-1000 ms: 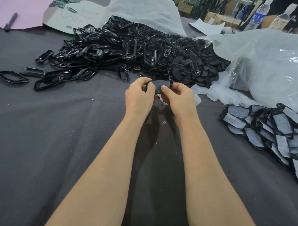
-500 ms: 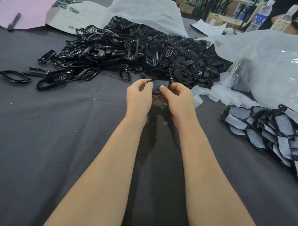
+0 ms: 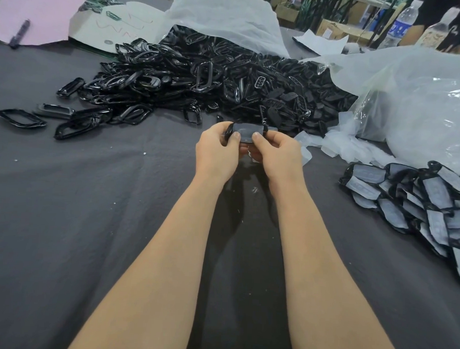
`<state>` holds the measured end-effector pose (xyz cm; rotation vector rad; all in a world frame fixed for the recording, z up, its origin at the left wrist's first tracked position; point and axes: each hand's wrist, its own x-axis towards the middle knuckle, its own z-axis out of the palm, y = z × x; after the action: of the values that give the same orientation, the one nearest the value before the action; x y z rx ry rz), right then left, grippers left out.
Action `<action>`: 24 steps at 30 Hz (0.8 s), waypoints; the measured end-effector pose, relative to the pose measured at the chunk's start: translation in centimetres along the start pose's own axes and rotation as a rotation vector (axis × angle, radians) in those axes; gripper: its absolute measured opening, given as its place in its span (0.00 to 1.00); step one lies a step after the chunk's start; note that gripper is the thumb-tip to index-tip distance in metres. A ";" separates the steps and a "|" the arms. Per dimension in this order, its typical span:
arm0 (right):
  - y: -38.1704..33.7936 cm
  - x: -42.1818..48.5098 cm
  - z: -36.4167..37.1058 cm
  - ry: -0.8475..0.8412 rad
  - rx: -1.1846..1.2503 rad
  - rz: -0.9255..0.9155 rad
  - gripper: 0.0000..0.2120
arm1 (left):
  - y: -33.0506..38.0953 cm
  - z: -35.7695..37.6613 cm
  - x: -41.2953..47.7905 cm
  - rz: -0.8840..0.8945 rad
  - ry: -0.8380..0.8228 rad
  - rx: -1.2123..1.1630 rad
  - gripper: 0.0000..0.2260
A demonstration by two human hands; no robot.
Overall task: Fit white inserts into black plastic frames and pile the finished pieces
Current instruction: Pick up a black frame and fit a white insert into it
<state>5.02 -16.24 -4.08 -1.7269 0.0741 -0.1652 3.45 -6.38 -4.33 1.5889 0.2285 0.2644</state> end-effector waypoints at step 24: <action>-0.4 0.0 -0.1 0.058 0.055 0.048 0.03 | 0.2 -0.1 -0.3 0.014 -0.042 -0.004 0.14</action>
<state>4.94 -16.31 -3.72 -1.6646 0.1521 -0.1806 3.16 -6.33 -4.17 1.5913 0.1844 0.2420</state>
